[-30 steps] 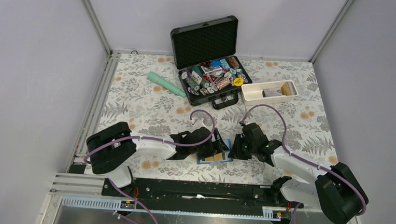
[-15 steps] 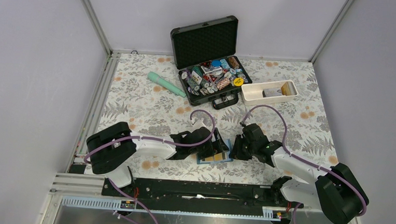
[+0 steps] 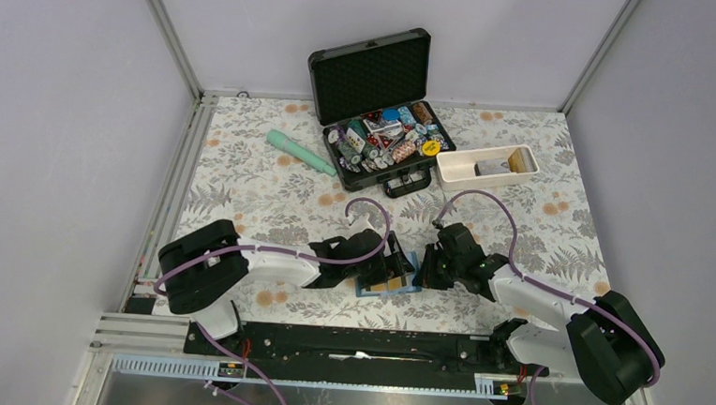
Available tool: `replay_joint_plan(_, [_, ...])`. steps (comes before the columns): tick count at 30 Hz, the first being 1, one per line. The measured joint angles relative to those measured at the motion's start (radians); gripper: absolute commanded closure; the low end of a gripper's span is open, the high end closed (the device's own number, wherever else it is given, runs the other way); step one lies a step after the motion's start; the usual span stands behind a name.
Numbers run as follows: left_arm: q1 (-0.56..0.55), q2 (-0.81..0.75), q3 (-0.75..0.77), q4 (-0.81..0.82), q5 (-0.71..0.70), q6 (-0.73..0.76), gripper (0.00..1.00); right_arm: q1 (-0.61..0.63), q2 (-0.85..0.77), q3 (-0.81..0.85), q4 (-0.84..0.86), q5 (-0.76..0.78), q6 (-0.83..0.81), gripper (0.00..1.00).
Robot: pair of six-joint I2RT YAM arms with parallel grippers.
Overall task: Put the credit cards into the card holder
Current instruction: Insert the credit card into the card holder.
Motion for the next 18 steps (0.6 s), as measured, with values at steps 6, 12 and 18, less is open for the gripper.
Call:
replay_joint_plan(6, [0.000,0.000,0.006,-0.009,-0.001,0.004,0.14,0.000,0.000,0.000,0.001,0.000,0.000,1.00])
replay_joint_plan(12, [-0.001,0.001,0.014,-0.021,-0.003,0.009,0.14,0.000,0.000,-0.002,0.003,0.000,0.000,1.00])
replay_joint_plan(18, [-0.003,0.002,0.019,-0.030,-0.010,0.018,0.14,0.000,-0.002,-0.004,0.005,0.000,0.000,1.00])
